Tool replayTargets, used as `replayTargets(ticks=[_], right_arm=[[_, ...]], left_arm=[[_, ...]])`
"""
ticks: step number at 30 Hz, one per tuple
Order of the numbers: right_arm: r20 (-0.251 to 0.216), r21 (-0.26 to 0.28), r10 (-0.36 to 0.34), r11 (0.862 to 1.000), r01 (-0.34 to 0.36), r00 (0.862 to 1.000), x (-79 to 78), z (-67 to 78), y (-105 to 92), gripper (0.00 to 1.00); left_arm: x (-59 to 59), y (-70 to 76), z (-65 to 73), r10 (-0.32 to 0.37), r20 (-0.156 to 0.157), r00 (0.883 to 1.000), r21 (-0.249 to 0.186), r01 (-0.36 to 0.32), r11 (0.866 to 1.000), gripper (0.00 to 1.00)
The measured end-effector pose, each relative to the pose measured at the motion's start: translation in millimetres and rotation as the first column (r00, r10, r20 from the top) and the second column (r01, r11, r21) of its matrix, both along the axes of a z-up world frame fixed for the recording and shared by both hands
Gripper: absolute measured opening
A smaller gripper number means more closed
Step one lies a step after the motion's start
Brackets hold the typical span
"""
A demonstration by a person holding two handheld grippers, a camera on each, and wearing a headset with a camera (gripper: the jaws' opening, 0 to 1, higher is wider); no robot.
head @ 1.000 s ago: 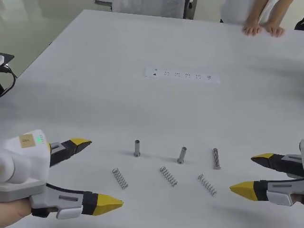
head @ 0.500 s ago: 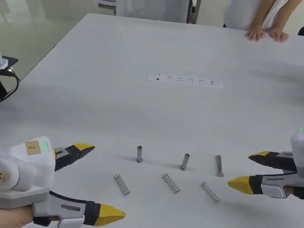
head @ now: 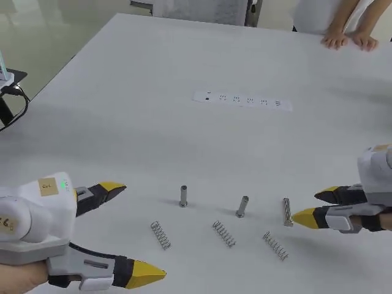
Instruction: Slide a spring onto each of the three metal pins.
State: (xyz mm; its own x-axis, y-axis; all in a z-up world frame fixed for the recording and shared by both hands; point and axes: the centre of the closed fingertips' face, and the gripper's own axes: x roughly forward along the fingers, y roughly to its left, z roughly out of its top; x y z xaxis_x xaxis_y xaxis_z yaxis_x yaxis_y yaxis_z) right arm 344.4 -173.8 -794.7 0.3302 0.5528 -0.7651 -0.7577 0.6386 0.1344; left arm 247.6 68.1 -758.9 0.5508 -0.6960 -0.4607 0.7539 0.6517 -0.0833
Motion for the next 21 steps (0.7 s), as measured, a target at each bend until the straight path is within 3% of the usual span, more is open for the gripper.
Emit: replayTargets(ticks=[12,21], right_arm=[[-0.100,-0.038,-0.100,0.995,0.096,0.990,16.5,-16.0,2.1,0.29],[-0.155,-0.073,-0.144,0.988,0.134,0.977,23.2,-27.8,3.1,0.23]], left_arm=[[2.1,0.7,-2.1,0.010,-0.005,1.000,-0.003,-0.010,1.000,0.96],[2.3,2.6,-4.4,0.016,-0.012,1.000,0.002,-0.016,1.000,0.96]])
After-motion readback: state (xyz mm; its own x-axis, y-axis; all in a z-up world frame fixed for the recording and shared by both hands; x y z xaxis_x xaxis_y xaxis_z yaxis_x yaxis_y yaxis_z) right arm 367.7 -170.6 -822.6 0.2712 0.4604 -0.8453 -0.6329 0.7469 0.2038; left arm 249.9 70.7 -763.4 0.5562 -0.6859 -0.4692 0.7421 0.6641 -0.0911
